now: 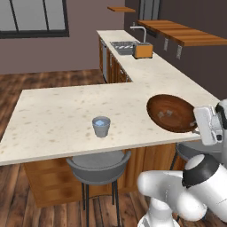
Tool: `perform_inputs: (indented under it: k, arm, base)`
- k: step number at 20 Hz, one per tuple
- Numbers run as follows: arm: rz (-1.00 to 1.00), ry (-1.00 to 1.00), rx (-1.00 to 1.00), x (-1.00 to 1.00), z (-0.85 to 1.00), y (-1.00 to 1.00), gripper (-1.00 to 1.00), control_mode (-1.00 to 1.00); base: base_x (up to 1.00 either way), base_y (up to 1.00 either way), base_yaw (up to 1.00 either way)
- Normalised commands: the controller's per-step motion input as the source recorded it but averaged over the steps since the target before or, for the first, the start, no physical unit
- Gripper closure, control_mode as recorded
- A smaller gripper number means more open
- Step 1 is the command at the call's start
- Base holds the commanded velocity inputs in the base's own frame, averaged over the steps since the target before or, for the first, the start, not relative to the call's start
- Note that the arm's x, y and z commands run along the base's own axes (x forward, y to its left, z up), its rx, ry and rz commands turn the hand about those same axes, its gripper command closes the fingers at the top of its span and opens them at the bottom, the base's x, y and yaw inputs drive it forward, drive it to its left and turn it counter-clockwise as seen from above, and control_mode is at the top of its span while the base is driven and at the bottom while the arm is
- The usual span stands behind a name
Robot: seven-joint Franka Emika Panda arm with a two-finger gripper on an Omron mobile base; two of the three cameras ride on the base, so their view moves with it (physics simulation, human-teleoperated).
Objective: There are four ice cubes in the ice bowl. Place two ice cubes in each glass of water.
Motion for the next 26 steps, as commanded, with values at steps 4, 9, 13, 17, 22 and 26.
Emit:
perform_inputs:
  k: [4,9,13,17,22,26]
  arm:
    - [-0.34,0.09,0.14,0.15,0.18,0.24,1.0,-1.0]
    - [-0.05,0.02,0.08,0.0,0.0,0.01,1.0,-1.0]
    - [-0.02,0.05,0.12,0.12,0.0,0.0,1.0,-1.0]
    - [-0.01,0.01,0.19,0.03,0.0,0.0,1.0,-1.0]
    - [0.0,-0.01,0.02,0.01,0.01,0.0,1.0,-1.0]
    - [-0.1,-0.02,-0.2,0.0,0.31,0.19,1.0,-1.0]
  base:
    - [0.0,0.0,0.0]
    - [0.0,0.0,0.0]
    - [0.0,0.0,0.0]
    - [0.0,0.0,0.0]
    - [0.0,0.0,0.0]
    - [0.0,0.0,0.0]
